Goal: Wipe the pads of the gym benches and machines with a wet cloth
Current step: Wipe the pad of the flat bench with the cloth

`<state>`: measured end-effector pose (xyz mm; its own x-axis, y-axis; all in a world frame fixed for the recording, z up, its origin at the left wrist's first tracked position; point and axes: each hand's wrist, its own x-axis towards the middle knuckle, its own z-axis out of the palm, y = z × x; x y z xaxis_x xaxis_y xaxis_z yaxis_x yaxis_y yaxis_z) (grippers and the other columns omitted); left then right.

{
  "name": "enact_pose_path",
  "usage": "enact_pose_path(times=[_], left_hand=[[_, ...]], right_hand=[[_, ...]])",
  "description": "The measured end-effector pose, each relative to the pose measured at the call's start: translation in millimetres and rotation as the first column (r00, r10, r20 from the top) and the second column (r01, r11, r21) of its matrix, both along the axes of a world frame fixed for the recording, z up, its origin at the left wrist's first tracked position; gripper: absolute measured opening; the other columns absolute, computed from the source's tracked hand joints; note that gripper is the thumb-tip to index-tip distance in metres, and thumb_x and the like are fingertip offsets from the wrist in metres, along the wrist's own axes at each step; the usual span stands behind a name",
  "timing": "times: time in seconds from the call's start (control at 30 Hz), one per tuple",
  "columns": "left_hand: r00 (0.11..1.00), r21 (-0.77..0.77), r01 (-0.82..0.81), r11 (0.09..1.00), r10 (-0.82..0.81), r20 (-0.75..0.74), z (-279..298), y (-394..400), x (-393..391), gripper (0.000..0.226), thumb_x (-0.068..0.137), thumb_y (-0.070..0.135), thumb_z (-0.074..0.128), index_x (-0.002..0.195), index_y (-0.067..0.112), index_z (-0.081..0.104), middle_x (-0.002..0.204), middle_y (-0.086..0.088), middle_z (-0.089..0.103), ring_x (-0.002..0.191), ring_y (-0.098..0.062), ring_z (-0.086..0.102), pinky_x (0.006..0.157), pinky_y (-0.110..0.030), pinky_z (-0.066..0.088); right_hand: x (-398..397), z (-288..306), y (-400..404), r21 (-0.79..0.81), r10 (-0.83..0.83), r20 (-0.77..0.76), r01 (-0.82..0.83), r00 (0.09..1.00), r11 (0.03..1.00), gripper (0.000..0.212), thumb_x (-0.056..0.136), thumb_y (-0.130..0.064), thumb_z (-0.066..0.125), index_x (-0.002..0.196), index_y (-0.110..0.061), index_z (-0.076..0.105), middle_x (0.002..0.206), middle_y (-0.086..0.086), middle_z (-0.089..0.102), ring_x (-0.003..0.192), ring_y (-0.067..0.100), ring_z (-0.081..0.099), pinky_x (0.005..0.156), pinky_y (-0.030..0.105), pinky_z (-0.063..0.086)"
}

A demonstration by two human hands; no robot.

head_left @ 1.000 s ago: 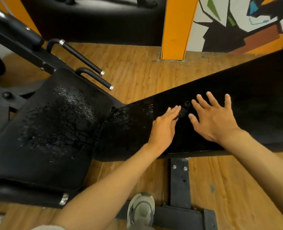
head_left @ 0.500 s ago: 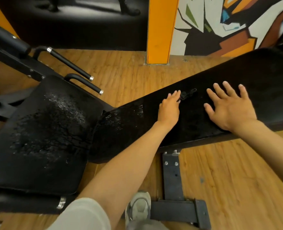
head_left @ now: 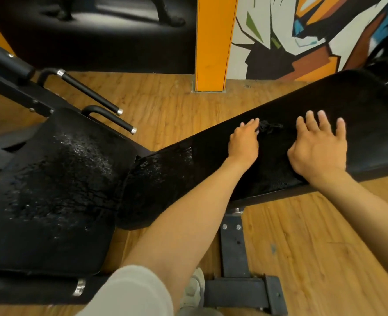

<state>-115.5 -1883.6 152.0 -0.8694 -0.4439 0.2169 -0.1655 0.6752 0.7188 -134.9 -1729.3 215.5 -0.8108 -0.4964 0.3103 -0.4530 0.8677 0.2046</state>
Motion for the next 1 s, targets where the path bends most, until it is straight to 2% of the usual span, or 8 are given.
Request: enact_pose_path(times=[0.07, 0.17, 0.27, 0.4, 0.5, 0.6, 0.83, 1.0], left_hand=[[0.999, 0.015, 0.030, 0.999, -0.029, -0.042, -2, -1, -6, 0.048, 0.107, 0.004, 0.046, 0.154, 0.016, 0.045, 0.157, -0.008, 0.047, 0.152, -0.030, 0.031, 0.117, -0.051, 0.037], [0.942, -0.004, 0.276, 0.961, -0.271, -0.199, -16, 9, 31, 0.050, 0.105, 0.001, 0.049, 0.152, 0.018, 0.048, 0.157, -0.001, 0.047, 0.153, -0.022, 0.030, 0.118, -0.053, 0.038], [0.857, -0.089, 0.451, 0.888, -0.459, -0.236, -29, 15, 74, 0.053, 0.105, 0.002, 0.051, 0.154, 0.019, 0.044, 0.160, 0.004, 0.043, 0.154, -0.012, 0.026, 0.124, -0.035, 0.031], [0.919, -0.017, 0.336, 0.942, -0.332, -0.214, -15, 7, 48, 0.051, 0.105, -0.001, 0.048, 0.153, 0.017, 0.046, 0.158, -0.002, 0.046, 0.152, -0.015, 0.027, 0.120, -0.012, 0.023], [0.964, 0.054, 0.237, 0.970, -0.228, -0.138, 0, -4, -5, 0.049, 0.106, 0.002, 0.046, 0.153, 0.017, 0.047, 0.157, -0.004, 0.047, 0.152, -0.024, 0.029, 0.122, -0.048, 0.032], [0.968, 0.012, 0.227, 0.974, -0.224, -0.112, 13, -3, -35, 0.049, 0.107, 0.005, 0.047, 0.154, 0.020, 0.046, 0.157, -0.003, 0.047, 0.153, -0.026, 0.028, 0.122, -0.056, 0.029], [0.887, -0.065, 0.402, 0.913, -0.406, -0.219, -12, 4, 32, 0.054, 0.103, -0.002, 0.053, 0.152, 0.019, 0.048, 0.158, 0.003, 0.045, 0.153, -0.011, 0.026, 0.124, -0.030, 0.027], [0.875, -0.044, 0.439, 0.897, -0.438, -0.204, -43, -3, 100, 0.055, 0.104, -0.001, 0.052, 0.154, 0.018, 0.045, 0.160, 0.006, 0.042, 0.153, -0.004, 0.022, 0.122, -0.027, 0.032]], right_hand=[[-3, -1, 1, 0.005, 0.012, -0.005, -0.012, 1.000, 1.000, 0.062, 0.096, -0.025, 0.049, 0.152, -0.001, 0.038, 0.161, 0.021, 0.033, 0.153, 0.039, 0.020, 0.124, 0.058, 0.012], [-5, -2, 3, 0.038, 0.034, 0.005, -0.034, 0.999, 0.999, 0.065, 0.095, -0.025, 0.048, 0.152, 0.004, 0.036, 0.160, 0.025, 0.033, 0.152, 0.043, 0.020, 0.125, 0.056, 0.016], [-4, -1, 2, 0.073, 0.041, 0.013, -0.042, 0.999, 0.996, 0.068, 0.095, -0.029, 0.047, 0.152, 0.005, 0.034, 0.160, 0.027, 0.032, 0.152, 0.044, 0.020, 0.125, 0.055, 0.018], [-1, -1, 0, 0.066, 0.025, -0.007, -0.025, 1.000, 0.998, 0.066, 0.096, -0.032, 0.034, 0.151, 0.006, 0.037, 0.158, 0.027, 0.036, 0.151, 0.044, 0.024, 0.124, 0.055, 0.021], [1, 0, -2, 0.084, 0.008, 0.009, -0.008, 1.000, 0.996, 0.065, 0.098, -0.030, 0.037, 0.153, 0.004, 0.034, 0.161, 0.025, 0.032, 0.152, 0.042, 0.021, 0.125, 0.054, 0.019], [0, 1, -3, 0.081, -0.025, -0.004, 0.025, 1.000, 0.996, 0.072, 0.095, -0.027, 0.045, 0.156, 0.006, 0.025, 0.163, 0.027, 0.024, 0.154, 0.039, 0.018, 0.126, 0.050, 0.016], [2, 3, -3, 0.132, -0.028, 0.010, 0.027, 1.000, 0.991, 0.070, 0.100, -0.031, 0.038, 0.155, 0.010, 0.023, 0.162, 0.030, 0.023, 0.154, 0.040, 0.017, 0.126, 0.050, 0.017], [-1, 2, -3, 0.147, 0.057, 0.042, -0.063, 0.997, 0.987, 0.073, 0.095, -0.030, 0.052, 0.153, 0.009, 0.030, 0.160, 0.028, 0.031, 0.152, 0.040, 0.023, 0.125, 0.052, 0.021]])
